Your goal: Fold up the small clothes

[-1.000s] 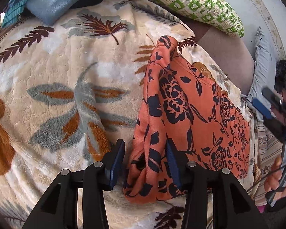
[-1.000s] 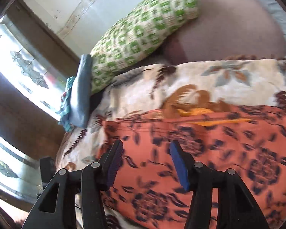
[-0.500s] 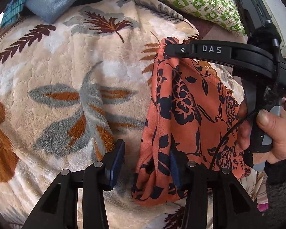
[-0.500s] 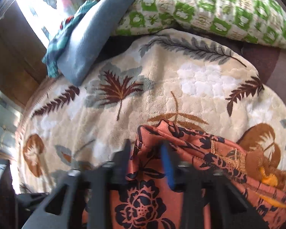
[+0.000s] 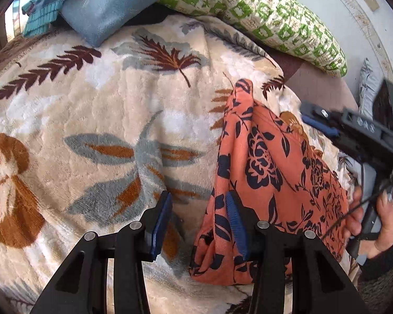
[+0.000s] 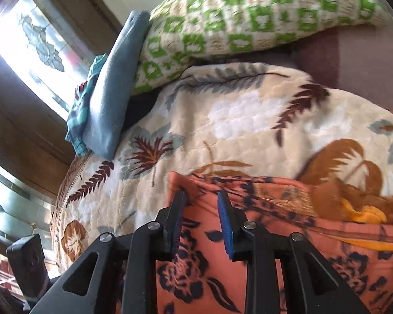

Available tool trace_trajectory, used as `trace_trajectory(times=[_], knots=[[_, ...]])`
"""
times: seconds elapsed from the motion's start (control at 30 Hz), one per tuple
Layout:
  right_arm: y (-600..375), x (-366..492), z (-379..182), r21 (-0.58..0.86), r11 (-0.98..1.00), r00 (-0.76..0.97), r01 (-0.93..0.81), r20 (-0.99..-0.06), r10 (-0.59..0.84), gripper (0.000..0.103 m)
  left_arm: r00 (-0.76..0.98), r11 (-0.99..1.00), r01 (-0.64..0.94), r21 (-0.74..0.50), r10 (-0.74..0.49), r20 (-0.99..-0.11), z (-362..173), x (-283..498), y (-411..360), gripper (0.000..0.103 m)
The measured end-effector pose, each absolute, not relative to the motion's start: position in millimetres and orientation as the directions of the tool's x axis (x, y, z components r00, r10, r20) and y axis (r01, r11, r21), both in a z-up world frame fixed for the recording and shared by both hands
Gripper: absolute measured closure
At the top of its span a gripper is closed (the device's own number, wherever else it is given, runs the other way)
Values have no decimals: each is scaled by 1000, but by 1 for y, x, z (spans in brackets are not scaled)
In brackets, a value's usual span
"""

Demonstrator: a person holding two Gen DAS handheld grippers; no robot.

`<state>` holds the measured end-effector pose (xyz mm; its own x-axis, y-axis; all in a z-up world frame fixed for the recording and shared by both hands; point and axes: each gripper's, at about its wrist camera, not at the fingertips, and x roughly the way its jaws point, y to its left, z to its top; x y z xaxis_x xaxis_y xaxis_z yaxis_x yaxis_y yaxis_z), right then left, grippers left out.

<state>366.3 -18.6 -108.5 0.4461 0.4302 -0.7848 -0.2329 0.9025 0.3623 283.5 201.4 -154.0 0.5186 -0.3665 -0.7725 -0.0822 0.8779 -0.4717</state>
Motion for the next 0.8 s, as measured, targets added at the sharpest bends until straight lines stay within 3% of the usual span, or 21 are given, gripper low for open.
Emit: trace_trajectory(times=[0.2,0.33,0.4,0.5,0.63,0.67,0.7,0.73,0.8], knots=[[-217,307,-98,315,938,576,145,-798,179,68,592,916,-75,-395,-278,-756,-136,272,194,60],[-317,262,-107,285,887,582,362,-813,24,59,573,908,-43,-417,-320,-754,-129,286,185,57],[-344,252,-122,326,852,566,409,-823,43,59,557,917,-28,-397,-315,-768,-130,306,177,51],[-363,249,-139,399,812,589,426,-804,86,58,506,938,-35,-346,-282,-815,-141,340,161,51],[-351,267,-163,396,822,571,408,-814,108,52,411,941,-33,-338,-295,-863,-156,376,139,55],[-346,270,-162,382,843,582,379,-807,104,57,420,947,-25,-319,-280,-863,-154,381,132,66],[-340,270,-156,378,861,614,342,-783,100,83,432,954,-13,-300,-265,-862,-150,386,127,71],[-337,266,-150,388,865,651,319,-752,98,97,451,961,-17,-275,-238,-860,-147,390,123,71],[-343,265,-148,400,851,676,340,-733,75,97,479,978,-47,-205,-158,-864,-146,401,116,71]])
